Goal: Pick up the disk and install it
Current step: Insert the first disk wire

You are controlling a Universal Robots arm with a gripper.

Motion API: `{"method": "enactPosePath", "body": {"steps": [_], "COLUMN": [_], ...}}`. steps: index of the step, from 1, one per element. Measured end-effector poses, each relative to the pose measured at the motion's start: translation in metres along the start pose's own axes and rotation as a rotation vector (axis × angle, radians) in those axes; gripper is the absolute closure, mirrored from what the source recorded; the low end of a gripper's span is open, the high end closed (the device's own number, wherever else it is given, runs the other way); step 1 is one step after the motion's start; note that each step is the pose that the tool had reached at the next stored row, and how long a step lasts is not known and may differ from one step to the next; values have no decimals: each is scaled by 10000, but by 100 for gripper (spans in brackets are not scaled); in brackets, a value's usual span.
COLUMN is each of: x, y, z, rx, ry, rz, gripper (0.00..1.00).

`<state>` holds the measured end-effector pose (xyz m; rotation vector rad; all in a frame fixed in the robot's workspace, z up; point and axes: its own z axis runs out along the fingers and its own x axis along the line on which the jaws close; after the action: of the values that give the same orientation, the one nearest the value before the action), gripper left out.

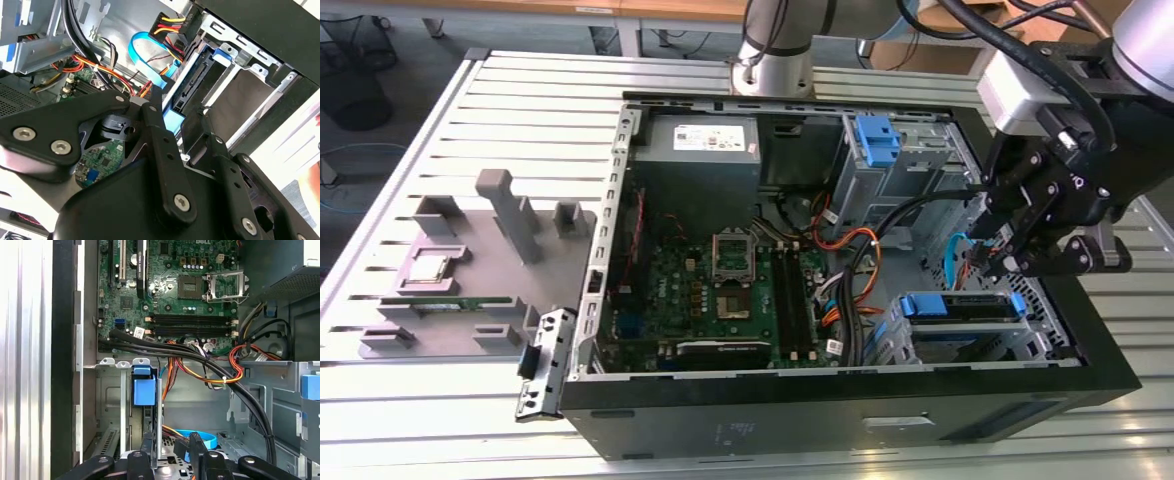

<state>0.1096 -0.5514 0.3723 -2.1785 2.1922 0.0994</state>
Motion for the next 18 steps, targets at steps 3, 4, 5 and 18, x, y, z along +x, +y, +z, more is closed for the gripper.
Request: {"method": "enactPosePath", "body": {"steps": [3, 4, 5, 18], "x": [0, -1, -1, -56], "y": [0, 0, 0, -12], "z": [-1, -3, -7, -6], "rx": [-1, -3, -5, -30], "ry": [0, 0, 2, -28], "rz": [0, 1, 2, 1], "gripper": [58, 58, 58, 58]}}
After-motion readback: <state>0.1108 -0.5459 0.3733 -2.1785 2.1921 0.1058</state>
